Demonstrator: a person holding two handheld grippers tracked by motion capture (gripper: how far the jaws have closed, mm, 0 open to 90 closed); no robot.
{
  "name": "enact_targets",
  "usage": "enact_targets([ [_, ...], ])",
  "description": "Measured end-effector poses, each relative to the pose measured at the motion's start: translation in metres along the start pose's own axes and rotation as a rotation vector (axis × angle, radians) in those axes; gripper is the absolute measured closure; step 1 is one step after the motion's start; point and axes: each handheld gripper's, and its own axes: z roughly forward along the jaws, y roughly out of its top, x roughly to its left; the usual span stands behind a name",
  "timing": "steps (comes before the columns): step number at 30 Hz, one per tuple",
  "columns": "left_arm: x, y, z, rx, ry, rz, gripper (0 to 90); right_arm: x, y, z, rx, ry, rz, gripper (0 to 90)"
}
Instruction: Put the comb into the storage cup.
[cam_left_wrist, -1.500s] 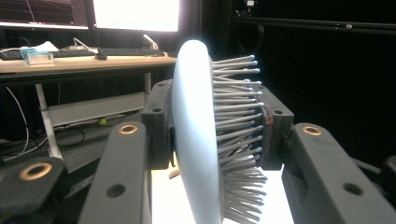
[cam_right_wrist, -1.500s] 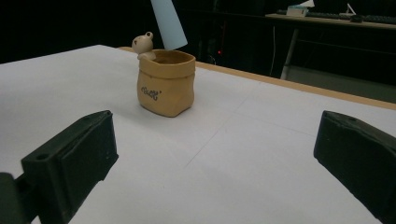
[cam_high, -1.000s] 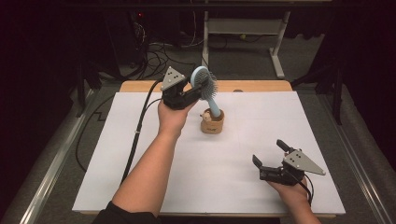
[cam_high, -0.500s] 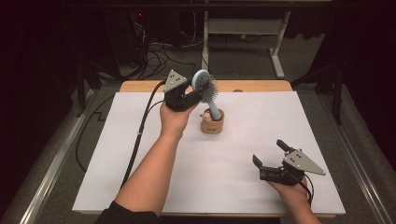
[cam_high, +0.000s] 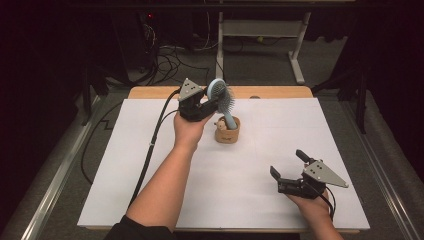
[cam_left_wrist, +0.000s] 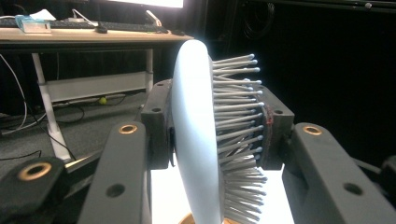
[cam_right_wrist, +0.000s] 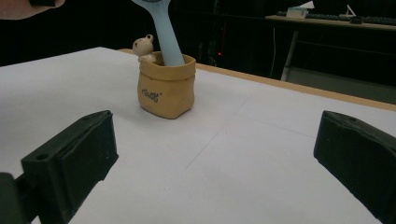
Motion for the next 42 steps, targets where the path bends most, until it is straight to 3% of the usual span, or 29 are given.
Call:
enact_targets([
  [21,0.013,-0.015,0.003,0.019,0.028,-0.034,57.1,-0.001,0.000,-0.001,-0.004,-0.003,0.010,0.0],
  [42,0.020,-0.013,0.001,0.044,0.040,-0.017,53.2,0.000,-0.001,0.001,-0.001,0.002,0.017,0.0],
])
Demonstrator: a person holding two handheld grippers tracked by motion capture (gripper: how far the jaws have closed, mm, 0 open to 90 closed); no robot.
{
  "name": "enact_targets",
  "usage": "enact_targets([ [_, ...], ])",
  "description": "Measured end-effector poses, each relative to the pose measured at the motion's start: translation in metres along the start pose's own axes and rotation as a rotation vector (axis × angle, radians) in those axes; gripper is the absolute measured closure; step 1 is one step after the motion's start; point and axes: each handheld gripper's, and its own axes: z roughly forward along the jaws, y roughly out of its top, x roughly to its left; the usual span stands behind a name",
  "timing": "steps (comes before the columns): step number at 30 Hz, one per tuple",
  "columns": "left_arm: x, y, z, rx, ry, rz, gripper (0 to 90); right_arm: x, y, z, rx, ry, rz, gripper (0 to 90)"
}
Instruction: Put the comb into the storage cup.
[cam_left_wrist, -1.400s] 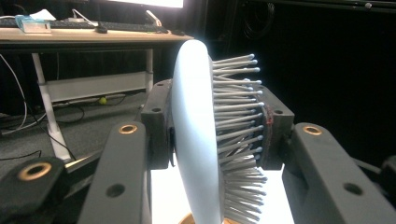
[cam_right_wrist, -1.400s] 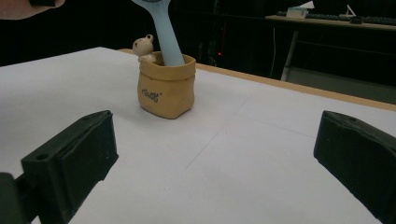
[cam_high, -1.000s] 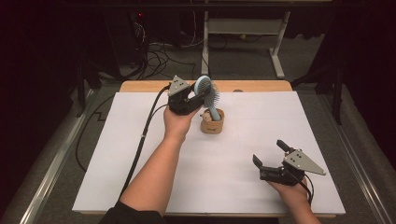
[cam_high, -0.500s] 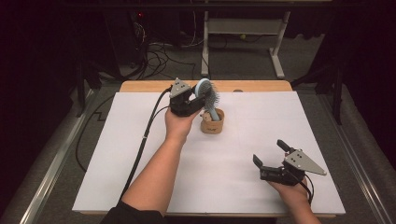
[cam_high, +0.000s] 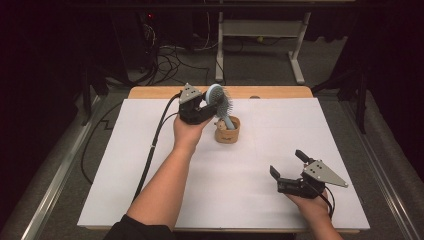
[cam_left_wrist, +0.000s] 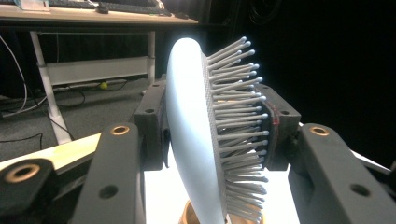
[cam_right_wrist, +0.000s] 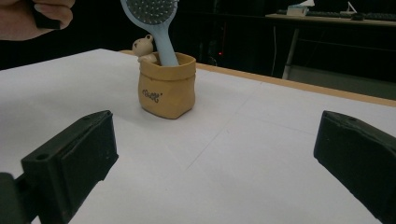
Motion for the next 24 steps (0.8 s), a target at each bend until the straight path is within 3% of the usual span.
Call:
enact_targets([
  [24,0.016,0.004,-0.002,-0.005,0.024,0.001,46.9,0.000,0.000,0.001,0.001,0.003,-0.002,0.0],
])
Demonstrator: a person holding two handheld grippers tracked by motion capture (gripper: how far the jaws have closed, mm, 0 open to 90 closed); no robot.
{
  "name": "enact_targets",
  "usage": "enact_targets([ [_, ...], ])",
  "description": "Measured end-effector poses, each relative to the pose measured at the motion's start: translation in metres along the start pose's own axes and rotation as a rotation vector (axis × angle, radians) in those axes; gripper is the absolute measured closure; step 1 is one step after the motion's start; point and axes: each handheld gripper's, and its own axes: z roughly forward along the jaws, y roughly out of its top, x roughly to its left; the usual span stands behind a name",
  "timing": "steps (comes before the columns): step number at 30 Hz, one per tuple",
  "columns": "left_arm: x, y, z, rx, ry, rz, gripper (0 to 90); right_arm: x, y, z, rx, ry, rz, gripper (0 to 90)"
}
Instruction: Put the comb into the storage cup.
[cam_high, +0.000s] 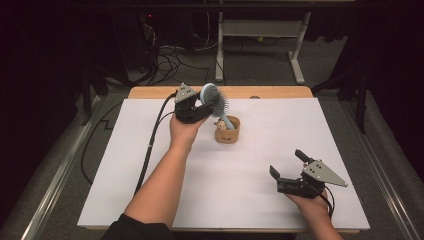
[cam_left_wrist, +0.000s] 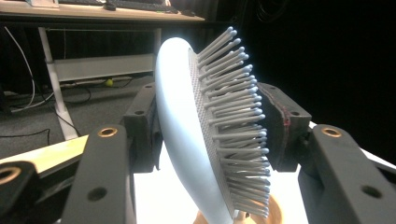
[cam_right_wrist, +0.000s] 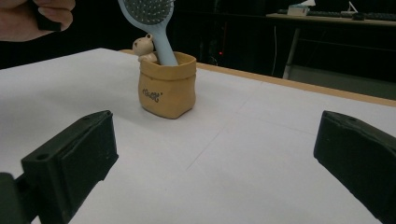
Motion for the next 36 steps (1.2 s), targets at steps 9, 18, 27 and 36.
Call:
enact_targets([
  [9,0.006,0.000,-0.003,-0.004,0.017,0.014,43.3,0.000,0.000,0.000,-0.001,0.001,0.000,0.0],
  [18,0.013,0.000,-0.006,-0.006,0.027,0.012,39.6,0.000,0.000,0.000,0.000,0.000,-0.001,0.0],
  [27,0.017,-0.001,-0.008,0.002,0.040,0.033,36.9,0.001,0.000,0.001,0.002,0.001,-0.004,0.0],
  [36,0.017,-0.001,-0.010,0.009,0.041,0.038,34.1,0.001,0.000,0.001,0.001,0.001,-0.006,0.0],
])
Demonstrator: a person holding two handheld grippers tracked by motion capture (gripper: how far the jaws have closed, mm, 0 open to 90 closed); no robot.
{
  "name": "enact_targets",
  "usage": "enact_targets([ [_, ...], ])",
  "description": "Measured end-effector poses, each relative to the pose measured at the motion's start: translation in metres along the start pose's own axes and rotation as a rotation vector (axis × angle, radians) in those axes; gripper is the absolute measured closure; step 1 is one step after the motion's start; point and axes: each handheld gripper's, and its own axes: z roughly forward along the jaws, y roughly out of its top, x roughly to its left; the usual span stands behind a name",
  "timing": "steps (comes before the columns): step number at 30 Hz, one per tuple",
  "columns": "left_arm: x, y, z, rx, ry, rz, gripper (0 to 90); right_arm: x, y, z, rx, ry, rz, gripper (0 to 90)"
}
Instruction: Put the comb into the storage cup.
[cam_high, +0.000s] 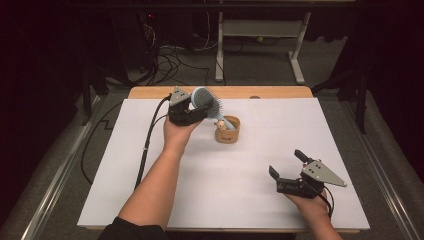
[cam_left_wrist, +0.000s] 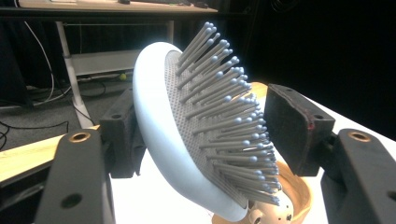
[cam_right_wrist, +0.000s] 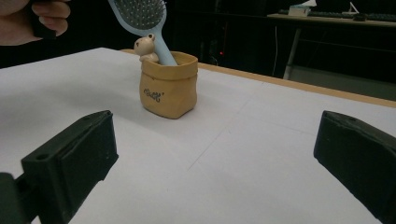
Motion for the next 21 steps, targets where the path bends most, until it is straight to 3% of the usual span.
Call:
enact_targets([
  [10,0.0019,-0.0003,0.0009,0.011,0.015,-0.005,26.2,-0.0001,-0.0001,0.0001,0.000,0.000,0.000,0.0],
  [21,0.0019,-0.0010,-0.0018,0.038,0.004,0.002,3.9,-0.0001,-0.0004,0.0004,0.002,-0.001,0.000,0.0],
])
